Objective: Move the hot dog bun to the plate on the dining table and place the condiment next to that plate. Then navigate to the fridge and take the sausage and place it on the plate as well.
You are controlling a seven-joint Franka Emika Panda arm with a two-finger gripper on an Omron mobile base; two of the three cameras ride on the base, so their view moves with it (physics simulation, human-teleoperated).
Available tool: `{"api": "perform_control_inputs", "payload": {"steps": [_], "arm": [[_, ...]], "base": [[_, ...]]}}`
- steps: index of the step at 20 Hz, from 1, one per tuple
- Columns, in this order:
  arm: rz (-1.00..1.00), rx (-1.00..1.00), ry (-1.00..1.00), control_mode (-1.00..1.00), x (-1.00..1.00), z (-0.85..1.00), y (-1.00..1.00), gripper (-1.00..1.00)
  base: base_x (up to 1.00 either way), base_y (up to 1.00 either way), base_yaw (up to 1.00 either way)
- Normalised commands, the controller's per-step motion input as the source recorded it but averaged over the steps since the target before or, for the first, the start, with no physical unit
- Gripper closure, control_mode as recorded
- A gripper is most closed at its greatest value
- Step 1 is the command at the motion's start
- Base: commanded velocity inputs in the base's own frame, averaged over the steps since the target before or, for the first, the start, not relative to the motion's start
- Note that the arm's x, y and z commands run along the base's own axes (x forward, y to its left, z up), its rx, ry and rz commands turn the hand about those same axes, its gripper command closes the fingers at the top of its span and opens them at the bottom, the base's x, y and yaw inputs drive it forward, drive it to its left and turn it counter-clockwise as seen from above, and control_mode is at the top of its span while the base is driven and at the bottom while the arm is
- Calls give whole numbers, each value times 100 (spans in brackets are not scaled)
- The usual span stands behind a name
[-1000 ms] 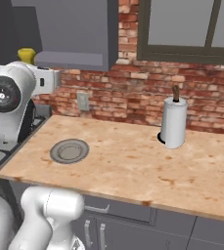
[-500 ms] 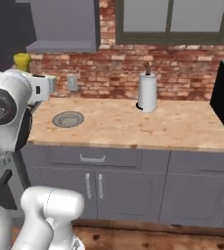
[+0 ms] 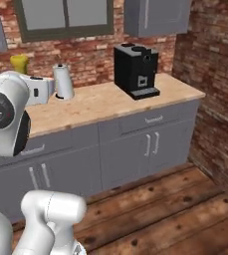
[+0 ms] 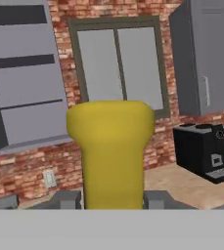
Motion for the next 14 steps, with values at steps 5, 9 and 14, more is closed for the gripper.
{"api": "perform_control_inputs", "payload": {"steps": [5,9,14], "arm": [[0,0,0,100,0,0,0,100],[0,0,0,100,0,0,0,100],[0,0,0,100,0,0,0,100]], "base": [[-34,0,-88],[-25,0,-94],[-17,0,-96]]}}
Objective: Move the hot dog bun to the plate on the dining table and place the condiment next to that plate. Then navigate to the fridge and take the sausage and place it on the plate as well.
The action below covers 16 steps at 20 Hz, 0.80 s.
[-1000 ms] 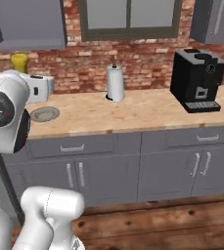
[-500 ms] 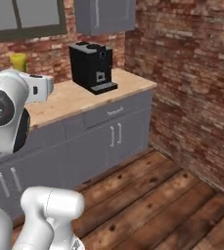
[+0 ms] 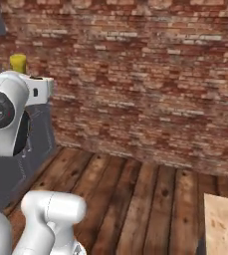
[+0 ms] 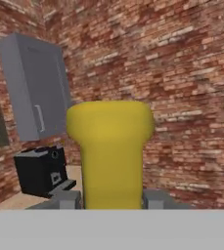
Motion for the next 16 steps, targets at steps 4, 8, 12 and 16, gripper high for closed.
{"api": "perform_control_inputs", "payload": {"steps": [4,8,12,16], "arm": [[0,0,0,100,0,0,0,100],[0,0,0,100,0,0,0,100],[0,0,0,100,0,0,0,100],[0,0,0,100,0,0,0,100]], "base": [[-6,0,-97],[-1,0,-97],[5,7,-90],[30,41,-76]]}}
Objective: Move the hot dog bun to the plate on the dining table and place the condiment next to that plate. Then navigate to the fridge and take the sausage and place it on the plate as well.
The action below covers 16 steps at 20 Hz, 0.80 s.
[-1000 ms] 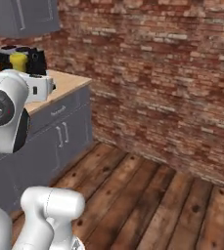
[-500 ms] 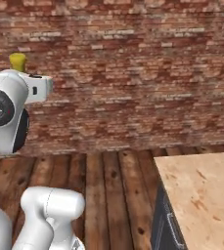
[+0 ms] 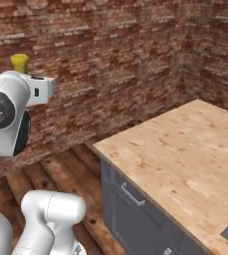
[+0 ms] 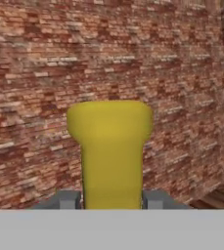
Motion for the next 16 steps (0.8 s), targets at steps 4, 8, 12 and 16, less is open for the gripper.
{"api": "perform_control_inputs", "payload": {"steps": [4,8,12,16], "arm": [[0,0,0,100,0,0,0,100],[0,0,0,100,0,0,0,100],[0,0,0,100,0,0,0,100],[0,0,0,100,0,0,0,100]], "base": [[36,69,-66],[20,95,-52],[24,94,-52],[26,57,-72]]}}
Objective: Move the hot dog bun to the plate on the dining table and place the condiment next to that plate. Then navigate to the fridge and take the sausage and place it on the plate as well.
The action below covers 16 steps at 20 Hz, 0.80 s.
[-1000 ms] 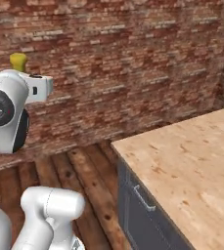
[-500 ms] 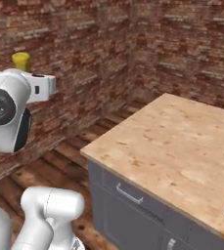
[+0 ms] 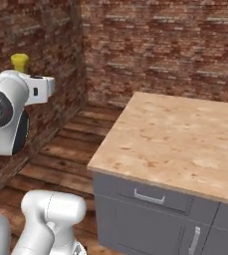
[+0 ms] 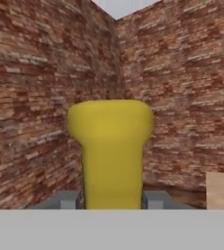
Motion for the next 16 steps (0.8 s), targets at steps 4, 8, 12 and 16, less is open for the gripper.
{"api": "perform_control_inputs", "payload": {"steps": [4,8,12,16], "arm": [[0,0,0,100,0,0,0,100],[0,0,0,100,0,0,0,100],[0,0,0,100,0,0,0,100],[0,0,0,100,0,0,0,100]], "base": [[22,52,-74],[12,77,-63],[6,99,-49],[7,100,-44]]}}
